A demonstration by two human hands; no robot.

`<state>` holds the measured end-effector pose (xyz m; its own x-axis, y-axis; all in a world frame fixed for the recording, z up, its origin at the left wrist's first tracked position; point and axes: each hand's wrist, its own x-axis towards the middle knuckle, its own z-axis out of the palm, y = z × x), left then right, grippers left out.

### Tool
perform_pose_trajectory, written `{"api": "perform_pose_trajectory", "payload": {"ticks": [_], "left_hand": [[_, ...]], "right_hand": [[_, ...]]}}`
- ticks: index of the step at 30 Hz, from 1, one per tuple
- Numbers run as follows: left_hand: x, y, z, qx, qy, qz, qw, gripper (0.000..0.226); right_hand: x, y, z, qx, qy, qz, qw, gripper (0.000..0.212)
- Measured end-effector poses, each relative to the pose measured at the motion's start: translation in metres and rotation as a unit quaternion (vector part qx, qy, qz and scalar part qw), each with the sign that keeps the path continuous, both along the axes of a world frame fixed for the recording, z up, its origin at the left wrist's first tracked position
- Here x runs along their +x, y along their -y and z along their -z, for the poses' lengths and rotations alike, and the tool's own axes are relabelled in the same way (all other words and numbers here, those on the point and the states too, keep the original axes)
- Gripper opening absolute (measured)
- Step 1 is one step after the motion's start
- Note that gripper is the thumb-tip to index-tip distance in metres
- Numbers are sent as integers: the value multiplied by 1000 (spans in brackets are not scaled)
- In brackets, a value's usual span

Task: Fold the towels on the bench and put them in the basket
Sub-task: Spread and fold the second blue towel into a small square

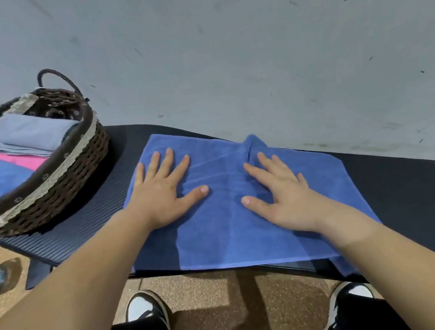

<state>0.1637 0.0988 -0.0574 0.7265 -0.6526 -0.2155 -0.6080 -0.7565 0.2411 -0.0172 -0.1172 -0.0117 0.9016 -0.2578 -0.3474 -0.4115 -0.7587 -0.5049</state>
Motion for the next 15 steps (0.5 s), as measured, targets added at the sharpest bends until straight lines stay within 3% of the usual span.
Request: {"api": "perform_pose_trajectory", "payload": {"ticks": [4,7,10,12,15], "left_hand": [[-19,35,-11,-47,38,31,998,99],[-49,72,-21,-77,46,131,987,77],[-88,105,-34,-105,-22,176,978,60],[-109,123,-35,-109,-31,181,977,49],[-125,142,-37,-204,-56,147,966,29]], "right_hand": [[-22,49,-7,-120,65,127,983,54],[-46,94,-4,-130,-22,251,959,54],[-60,115,2,-84,-80,308,944,55],[-61,113,0,-4,-48,316,948,43],[-58,96,-10,66,25,285,956,35]]}}
